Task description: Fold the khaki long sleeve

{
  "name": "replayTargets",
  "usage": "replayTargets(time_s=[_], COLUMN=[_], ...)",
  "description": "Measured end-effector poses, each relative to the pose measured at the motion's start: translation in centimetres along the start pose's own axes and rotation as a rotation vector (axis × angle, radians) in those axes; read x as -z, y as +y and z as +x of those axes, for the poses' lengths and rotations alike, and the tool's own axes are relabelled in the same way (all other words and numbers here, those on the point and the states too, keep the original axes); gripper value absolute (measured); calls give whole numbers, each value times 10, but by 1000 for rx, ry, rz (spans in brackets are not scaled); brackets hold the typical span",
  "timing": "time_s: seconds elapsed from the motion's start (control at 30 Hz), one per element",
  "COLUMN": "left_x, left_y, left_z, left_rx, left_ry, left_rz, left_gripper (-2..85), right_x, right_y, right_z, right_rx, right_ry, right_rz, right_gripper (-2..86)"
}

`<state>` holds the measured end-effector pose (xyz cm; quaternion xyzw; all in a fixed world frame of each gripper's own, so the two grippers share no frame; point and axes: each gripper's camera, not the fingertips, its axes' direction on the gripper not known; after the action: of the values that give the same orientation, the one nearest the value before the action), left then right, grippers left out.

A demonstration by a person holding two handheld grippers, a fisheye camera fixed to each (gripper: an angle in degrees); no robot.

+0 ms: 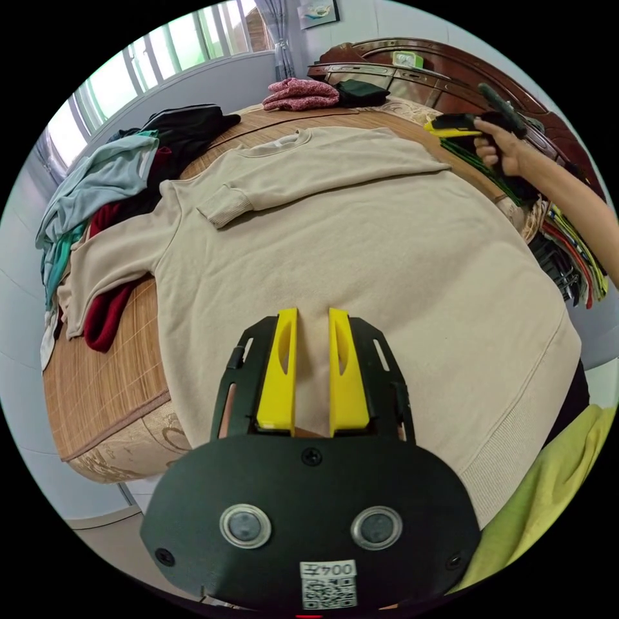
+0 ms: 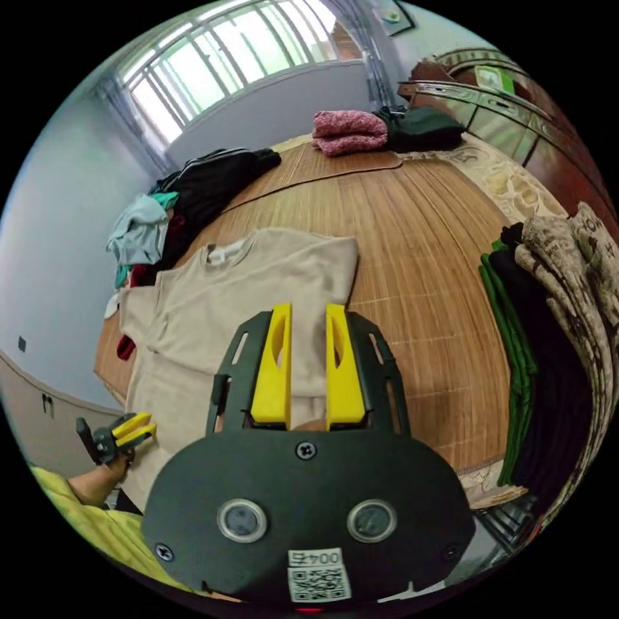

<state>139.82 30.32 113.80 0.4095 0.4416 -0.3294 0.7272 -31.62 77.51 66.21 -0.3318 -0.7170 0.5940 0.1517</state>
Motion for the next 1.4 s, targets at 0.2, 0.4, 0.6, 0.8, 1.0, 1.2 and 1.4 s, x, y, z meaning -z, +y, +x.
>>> replayTargets(time_s=[0.2, 0.4, 0.6, 0.8, 1.0, 1.2, 1.4], left_x=[-9, -22, -38, -56, -76, -99, -124], left_y=[2, 6, 14, 25, 40, 59, 83], left_z=[0, -1, 4, 10, 17, 27, 37], left_rx=[6, 21, 29, 33, 41, 37, 25], left_ry=[15, 39, 48, 62, 75, 73, 60], left_rz=[0, 1, 4, 13, 16, 20, 18], left_gripper=[76, 76, 74, 75, 76, 76, 77], right_x=[-36, -83, -97, -129, -87, -63, -136], right_y=[-90, -135, -149, -160, -136, -47, -5], right_z=[51, 85, 97, 96, 100, 33, 11], right_rx=[-124, -168, -161, -84, -124, 139, 139], right_ry=[12, -31, -145, 48, -95, -50, 101], right_rz=[-54, -130, -93, -163, -93, -138, -270], right_gripper=[72, 93, 47, 63, 80, 27, 46])
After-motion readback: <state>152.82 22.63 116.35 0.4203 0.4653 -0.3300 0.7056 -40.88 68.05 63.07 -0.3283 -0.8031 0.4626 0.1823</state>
